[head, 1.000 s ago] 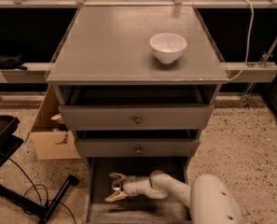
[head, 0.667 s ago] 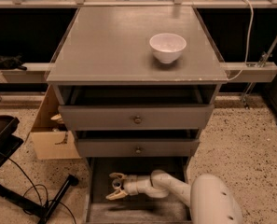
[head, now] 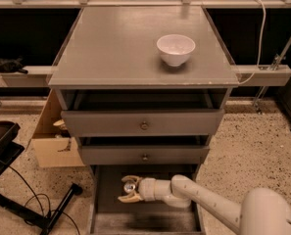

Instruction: Pick redbull can from bottom drawer and place on counter

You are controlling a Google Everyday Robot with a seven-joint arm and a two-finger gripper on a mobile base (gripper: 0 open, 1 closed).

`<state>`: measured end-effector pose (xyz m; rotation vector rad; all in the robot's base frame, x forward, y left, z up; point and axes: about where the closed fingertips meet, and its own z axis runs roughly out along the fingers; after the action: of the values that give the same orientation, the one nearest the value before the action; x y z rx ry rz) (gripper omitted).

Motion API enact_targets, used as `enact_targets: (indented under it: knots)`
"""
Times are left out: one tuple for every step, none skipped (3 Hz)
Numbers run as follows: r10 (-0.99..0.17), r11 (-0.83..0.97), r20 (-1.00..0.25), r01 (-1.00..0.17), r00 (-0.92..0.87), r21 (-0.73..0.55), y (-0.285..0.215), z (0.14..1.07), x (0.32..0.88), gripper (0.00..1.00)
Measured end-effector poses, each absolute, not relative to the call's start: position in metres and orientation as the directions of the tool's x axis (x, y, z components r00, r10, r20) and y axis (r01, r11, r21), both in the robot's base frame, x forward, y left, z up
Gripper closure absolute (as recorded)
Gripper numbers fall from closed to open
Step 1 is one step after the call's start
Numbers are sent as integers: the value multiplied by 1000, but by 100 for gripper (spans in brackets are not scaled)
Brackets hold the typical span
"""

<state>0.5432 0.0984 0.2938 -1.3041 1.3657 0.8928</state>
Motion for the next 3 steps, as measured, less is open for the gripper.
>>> enact_targets:
  knots:
    - [-235, 250, -968, -957, 91, -151, 53, 392, 550, 100]
    - [-157, 304, -987, -950, 31, -78, 28, 542, 510, 100]
    - [-113, 189, -993, -981, 21, -42, 53, 645, 439, 100]
